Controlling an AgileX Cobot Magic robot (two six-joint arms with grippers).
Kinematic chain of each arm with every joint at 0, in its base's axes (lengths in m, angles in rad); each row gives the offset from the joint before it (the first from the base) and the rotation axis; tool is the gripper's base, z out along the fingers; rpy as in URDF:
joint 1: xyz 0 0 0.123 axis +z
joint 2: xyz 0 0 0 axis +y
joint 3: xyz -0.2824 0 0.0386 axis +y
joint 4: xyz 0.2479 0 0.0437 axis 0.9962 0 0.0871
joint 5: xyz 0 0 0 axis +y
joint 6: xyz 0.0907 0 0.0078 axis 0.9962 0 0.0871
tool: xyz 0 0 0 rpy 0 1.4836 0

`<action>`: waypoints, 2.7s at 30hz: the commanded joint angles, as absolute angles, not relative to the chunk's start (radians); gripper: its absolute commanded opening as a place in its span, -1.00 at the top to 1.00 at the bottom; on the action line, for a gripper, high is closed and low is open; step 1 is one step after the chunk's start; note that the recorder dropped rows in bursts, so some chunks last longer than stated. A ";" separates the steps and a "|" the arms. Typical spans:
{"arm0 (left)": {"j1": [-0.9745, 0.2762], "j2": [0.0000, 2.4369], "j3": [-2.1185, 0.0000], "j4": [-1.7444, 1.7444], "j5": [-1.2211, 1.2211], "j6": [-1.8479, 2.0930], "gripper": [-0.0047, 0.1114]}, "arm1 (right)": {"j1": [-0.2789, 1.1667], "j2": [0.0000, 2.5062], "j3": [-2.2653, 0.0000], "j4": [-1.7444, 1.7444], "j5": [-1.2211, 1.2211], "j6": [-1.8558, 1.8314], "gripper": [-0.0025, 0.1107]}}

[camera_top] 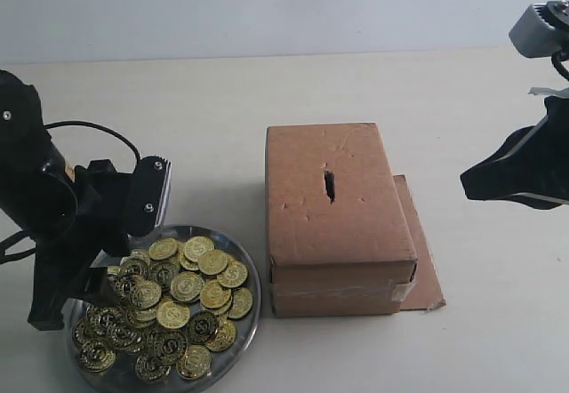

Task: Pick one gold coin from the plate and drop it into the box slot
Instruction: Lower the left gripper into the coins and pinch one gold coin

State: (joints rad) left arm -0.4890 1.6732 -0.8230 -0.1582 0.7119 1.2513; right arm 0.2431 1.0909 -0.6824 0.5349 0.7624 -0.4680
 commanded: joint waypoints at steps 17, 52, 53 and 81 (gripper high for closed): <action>-0.610 1.720 -0.840 -0.053 0.699 1.739 -0.15 | 0.245 1.082 -0.691 0.548 0.756 -0.478 0.96; -0.642 1.771 -0.820 -0.036 0.604 2.037 -0.15 | 0.245 1.082 -0.691 0.545 0.756 -0.478 0.96; -0.648 1.777 -0.820 -0.036 0.604 2.037 -0.15 | 0.245 1.082 -0.691 0.545 0.756 -0.478 0.96; -0.650 1.802 -0.820 -0.020 0.603 2.011 0.18 | 0.245 1.082 -0.691 0.545 0.756 -0.478 0.96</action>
State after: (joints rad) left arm -0.6458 1.7970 -0.8251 -0.0280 0.5963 2.0192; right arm 0.2431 1.0909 -0.6824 0.5428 0.7624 -0.4680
